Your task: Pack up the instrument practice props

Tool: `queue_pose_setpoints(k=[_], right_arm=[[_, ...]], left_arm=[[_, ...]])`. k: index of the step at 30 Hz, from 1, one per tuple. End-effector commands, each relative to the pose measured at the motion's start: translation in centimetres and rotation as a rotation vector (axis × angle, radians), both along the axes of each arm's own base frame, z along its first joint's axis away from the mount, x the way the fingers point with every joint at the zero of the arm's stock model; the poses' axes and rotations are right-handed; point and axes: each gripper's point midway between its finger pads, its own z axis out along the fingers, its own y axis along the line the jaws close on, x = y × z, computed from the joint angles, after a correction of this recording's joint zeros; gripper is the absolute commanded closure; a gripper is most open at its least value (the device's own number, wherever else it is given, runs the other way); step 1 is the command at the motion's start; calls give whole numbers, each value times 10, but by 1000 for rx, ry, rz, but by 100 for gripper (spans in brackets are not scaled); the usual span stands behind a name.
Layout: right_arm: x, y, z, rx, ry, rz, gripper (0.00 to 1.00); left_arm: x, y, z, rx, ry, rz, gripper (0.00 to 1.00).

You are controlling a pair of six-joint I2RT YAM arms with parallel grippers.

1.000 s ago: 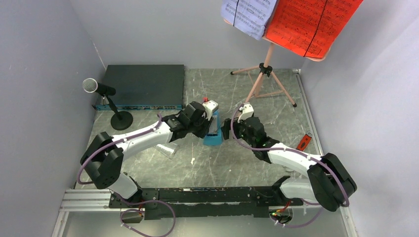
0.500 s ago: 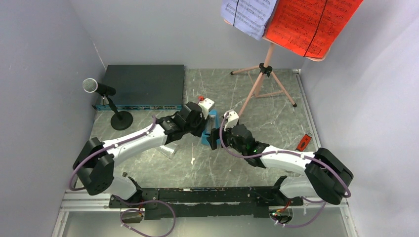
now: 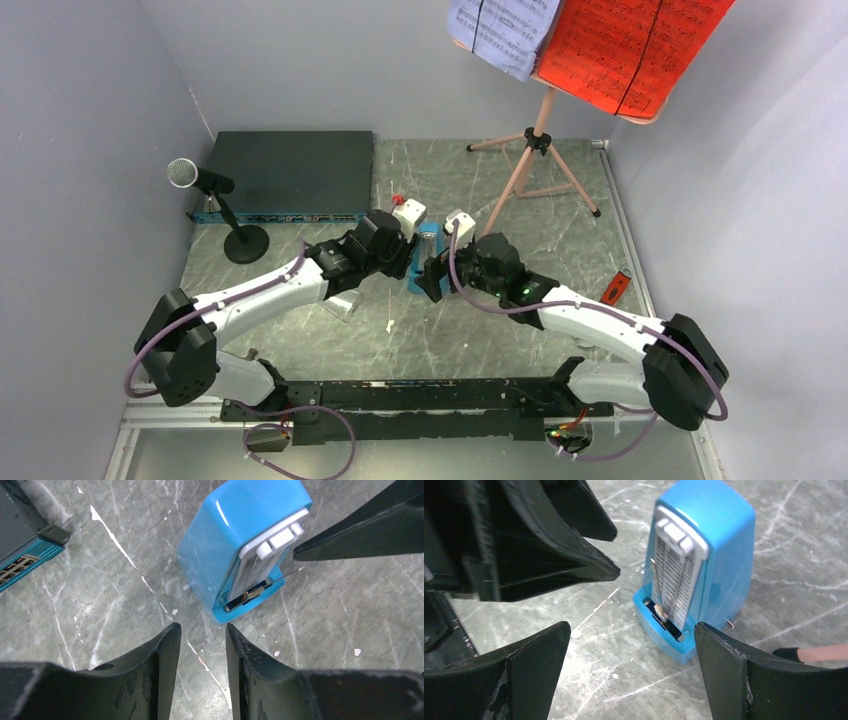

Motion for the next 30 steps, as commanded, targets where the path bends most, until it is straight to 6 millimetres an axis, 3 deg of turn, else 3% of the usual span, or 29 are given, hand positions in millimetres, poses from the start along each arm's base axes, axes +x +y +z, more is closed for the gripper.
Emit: queue_pose_setpoints(k=[1,8,13,21,25,30], right_arm=[[-12,10,46,50,-69,183,0],[20,-10,78,38,-138,149,0],[40,-10,91,36,-196,211,0],[58,22,88,19,-191,358,1],[69,27,72,-5,-158,349,9],[69,30,64,-12,-131,323,25]], left_arm=[[2,4,18,-42,-51,36,55],[7,29,21,-25,-111,141,48],[11,42,23,-16,-155,203,34],[14,57,27,-16,-199,272,23],[14,63,31,-23,-217,297,23],[14,70,36,-39,-244,321,21]])
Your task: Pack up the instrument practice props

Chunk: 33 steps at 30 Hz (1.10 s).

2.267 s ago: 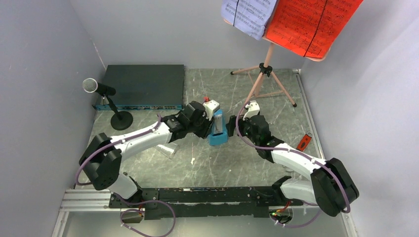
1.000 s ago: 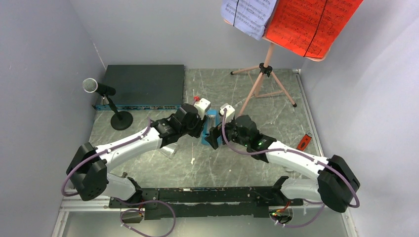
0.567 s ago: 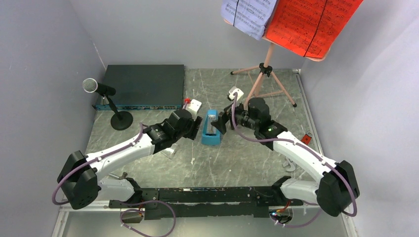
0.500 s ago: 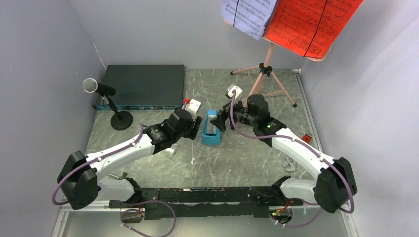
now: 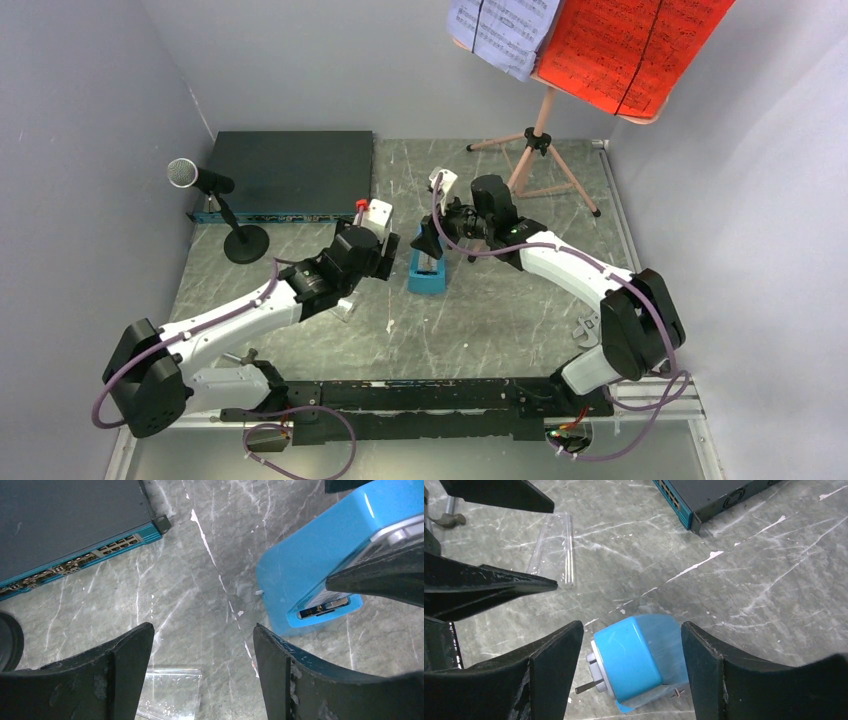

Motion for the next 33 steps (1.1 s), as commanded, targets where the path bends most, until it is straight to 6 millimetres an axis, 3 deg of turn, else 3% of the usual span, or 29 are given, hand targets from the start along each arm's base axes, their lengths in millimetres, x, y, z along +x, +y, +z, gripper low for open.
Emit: queue_pose_setpoints(k=[1,6,15,19,23,28,33], right_arm=[[1,10,23,22,-61,-1,28],[-2,12,17,-15,-74,-107,39],[-12,6,14,-42,-120,-305,70],[-9,-8,17,-19,-96,-484,81],[-4,-25,9,-18,-35,-706,82],[-4,-22,2,-44,-29,-803,78],[-3,-8,13,-13,-42,-779,61]], left_arm=[[4,4,19,-64,-70,49,21],[4,4,20,-66,-68,45,21],[1,6,26,-93,-86,41,21],[0,6,29,-104,-94,37,21],[-2,1,29,-111,-93,8,21],[-4,-7,30,-129,-101,-43,21],[-5,-8,30,-141,-117,-63,21]])
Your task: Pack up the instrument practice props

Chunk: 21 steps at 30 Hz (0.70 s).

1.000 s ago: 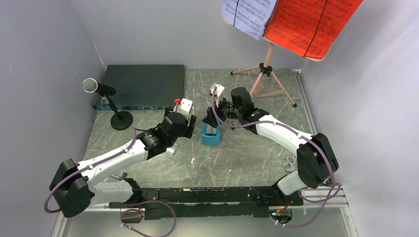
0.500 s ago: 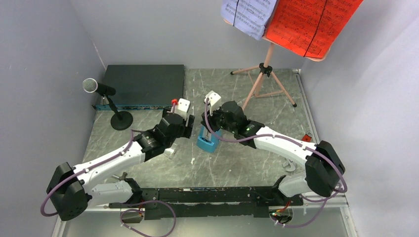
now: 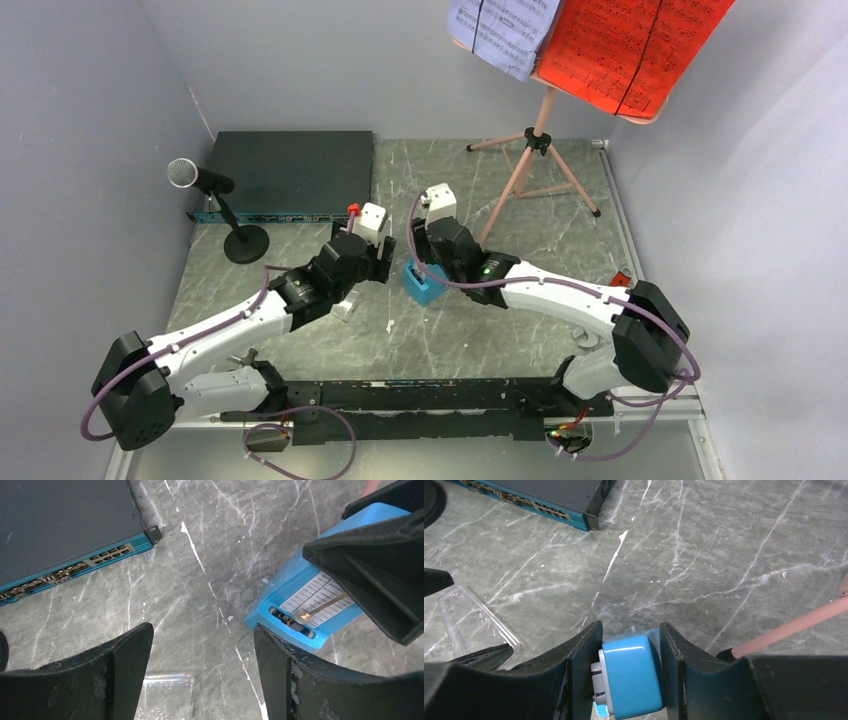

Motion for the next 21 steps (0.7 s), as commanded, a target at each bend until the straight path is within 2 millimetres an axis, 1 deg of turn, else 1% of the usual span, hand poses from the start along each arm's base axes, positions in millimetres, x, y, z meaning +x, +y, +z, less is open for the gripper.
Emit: queue_pose_setpoints(k=[1,3,5,7,10,12,15,17,21], right_arm=[[4,5,19,58,-20,-45,54],[3,12,29,76,-38,7,41],[3,17,42,77,-61,51,31],[3,23,57,78,-83,99,24],[3,24,76,93,-115,152,14],[7,16,84,117,-126,171,8],[9,-2,90,185,-131,219,4],[9,-15,88,233,-128,253,3],[0,-35,81,271,-134,307,2]], left_arm=[[0,-8,20,-66,-68,-41,21],[0,-9,20,-67,-72,-48,21],[-2,-8,19,-67,-71,-54,21],[-1,-10,23,-89,-86,-54,21],[-1,-12,22,-90,-84,-58,21],[-1,-13,22,-91,-84,-64,21],[-2,-15,22,-103,-85,-77,21],[-3,-18,22,-117,-85,-88,21],[-8,-27,24,-149,-90,-143,21]])
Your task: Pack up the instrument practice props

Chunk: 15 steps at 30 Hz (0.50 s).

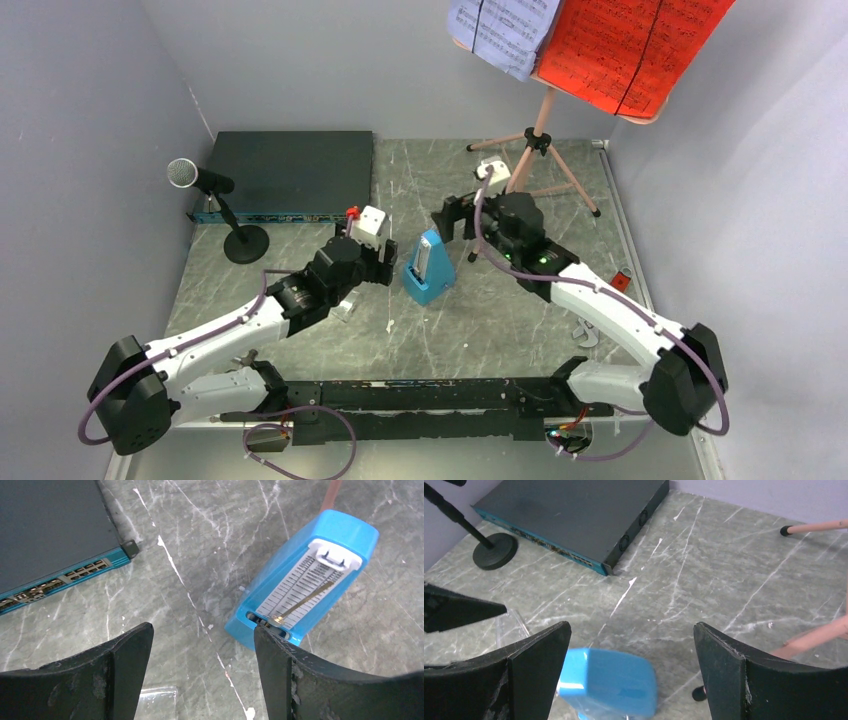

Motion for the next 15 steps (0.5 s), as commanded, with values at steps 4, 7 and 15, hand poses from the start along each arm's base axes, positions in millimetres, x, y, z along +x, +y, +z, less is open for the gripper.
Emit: queue_pose_setpoints(k=[4,7,15], right_arm=[[-31,-4,-1,103,-39,189,2],[-35,-11,-2,148,-47,204,2],[-45,-14,-9,219,-40,241,5]], left_arm=[[-10,-21,19,-96,-40,-121,21],[-18,-28,17,-113,-33,-180,21],[-40,-41,0,-157,20,-300,22]])
